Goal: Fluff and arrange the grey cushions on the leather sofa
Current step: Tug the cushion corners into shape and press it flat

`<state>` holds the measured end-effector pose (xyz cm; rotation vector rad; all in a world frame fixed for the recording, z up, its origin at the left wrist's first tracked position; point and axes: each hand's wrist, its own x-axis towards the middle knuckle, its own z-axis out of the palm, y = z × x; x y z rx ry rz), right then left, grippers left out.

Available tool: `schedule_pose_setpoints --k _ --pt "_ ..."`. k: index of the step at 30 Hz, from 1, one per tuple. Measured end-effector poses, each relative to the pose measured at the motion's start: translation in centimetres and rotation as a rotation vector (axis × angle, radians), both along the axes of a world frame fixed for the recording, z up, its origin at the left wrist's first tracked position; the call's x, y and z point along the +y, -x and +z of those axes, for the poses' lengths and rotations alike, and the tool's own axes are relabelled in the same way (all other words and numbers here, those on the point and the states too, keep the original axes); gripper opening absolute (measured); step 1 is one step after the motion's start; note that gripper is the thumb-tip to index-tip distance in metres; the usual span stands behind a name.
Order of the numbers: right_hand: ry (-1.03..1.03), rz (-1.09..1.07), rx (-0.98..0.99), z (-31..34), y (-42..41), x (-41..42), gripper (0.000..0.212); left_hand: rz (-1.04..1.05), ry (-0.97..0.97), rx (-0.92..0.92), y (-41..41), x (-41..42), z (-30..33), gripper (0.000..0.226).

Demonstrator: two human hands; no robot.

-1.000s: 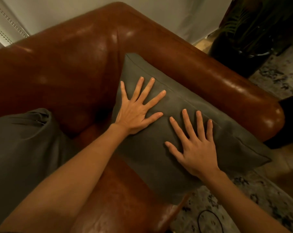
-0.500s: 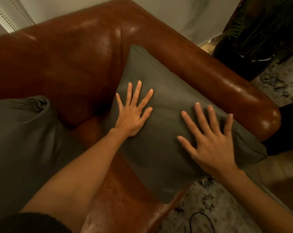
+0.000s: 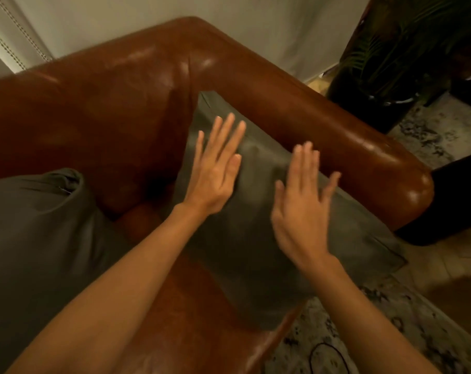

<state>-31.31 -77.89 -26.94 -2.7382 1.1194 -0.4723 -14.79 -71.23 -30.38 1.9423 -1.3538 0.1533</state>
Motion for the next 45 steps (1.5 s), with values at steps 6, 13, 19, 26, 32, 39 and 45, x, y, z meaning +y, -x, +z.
schedule_pose_setpoints --k 6,13,19,26,32,39,45 --pt "-0.026 -0.074 0.097 -1.6 -4.3 -1.8 0.054 -0.136 -0.221 -0.286 -3.7 -2.0 -1.1 0.051" --pt "-0.121 -0.118 0.235 -0.1 0.9 -4.4 0.069 -0.039 -0.460 -0.253 -10.0 -4.6 -1.0 0.049" --pt "-0.237 -0.262 0.277 0.2 8.5 -4.1 0.071 -0.049 -0.463 -0.228 -9.7 -3.9 -0.5 0.049" --pt "-0.148 -0.238 0.036 2.3 4.9 -2.4 0.049 -0.278 -0.113 -0.444 -4.9 -5.4 3.5 0.044" --pt "-0.203 -0.125 0.124 0.0 -1.2 -1.5 0.054 -0.275 -0.536 -0.362 -4.9 -7.8 2.7 0.057" --pt "-0.268 -0.274 0.287 -0.1 6.2 -3.8 0.079 0.260 -0.810 -0.153 -10.5 -7.0 2.5 0.052" --pt "-0.344 -0.300 0.306 0.6 9.4 -2.1 0.076 0.231 -0.215 0.790 -10.7 -3.0 1.2 0.070"
